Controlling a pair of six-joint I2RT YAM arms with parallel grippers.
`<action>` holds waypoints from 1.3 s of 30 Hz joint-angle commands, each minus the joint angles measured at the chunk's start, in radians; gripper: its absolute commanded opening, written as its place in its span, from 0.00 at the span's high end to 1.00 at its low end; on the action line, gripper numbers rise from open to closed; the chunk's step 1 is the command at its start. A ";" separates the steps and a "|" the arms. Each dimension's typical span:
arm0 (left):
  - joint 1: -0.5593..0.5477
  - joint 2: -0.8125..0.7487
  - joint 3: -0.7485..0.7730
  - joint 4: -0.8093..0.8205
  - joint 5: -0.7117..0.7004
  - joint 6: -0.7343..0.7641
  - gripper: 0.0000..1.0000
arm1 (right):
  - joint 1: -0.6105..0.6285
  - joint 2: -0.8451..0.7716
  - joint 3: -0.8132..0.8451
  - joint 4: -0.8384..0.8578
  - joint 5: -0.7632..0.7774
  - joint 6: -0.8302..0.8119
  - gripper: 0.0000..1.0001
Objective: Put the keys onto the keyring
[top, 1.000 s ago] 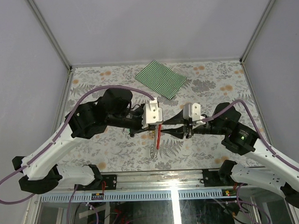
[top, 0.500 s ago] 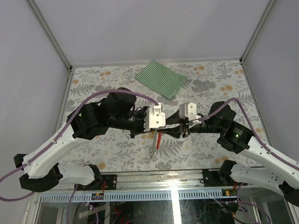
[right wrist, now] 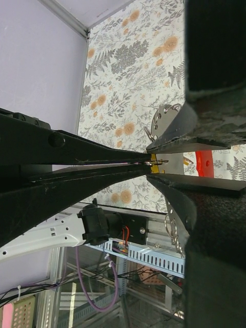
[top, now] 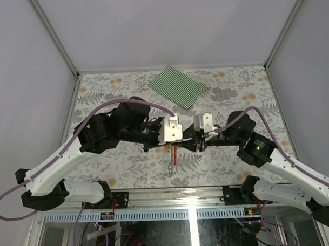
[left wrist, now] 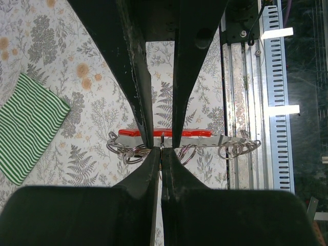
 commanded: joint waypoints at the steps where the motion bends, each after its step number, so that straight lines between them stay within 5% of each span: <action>1: -0.009 -0.014 0.036 0.031 -0.015 0.010 1.00 | 0.003 0.006 0.011 0.018 -0.002 -0.021 0.73; 14: -0.016 -0.021 0.041 0.031 -0.025 0.006 1.00 | 0.003 0.017 0.024 -0.016 0.003 -0.045 0.84; 23: -0.018 -0.026 0.039 0.030 -0.027 0.005 1.00 | 0.003 0.022 0.023 -0.021 0.005 -0.050 0.75; 31: -0.021 -0.026 0.034 0.031 -0.030 0.003 1.00 | 0.002 0.020 0.025 0.012 0.000 -0.026 1.00; 39: -0.020 -0.119 -0.058 0.152 -0.018 -0.043 0.94 | 0.002 -0.005 0.028 0.062 -0.012 0.022 1.00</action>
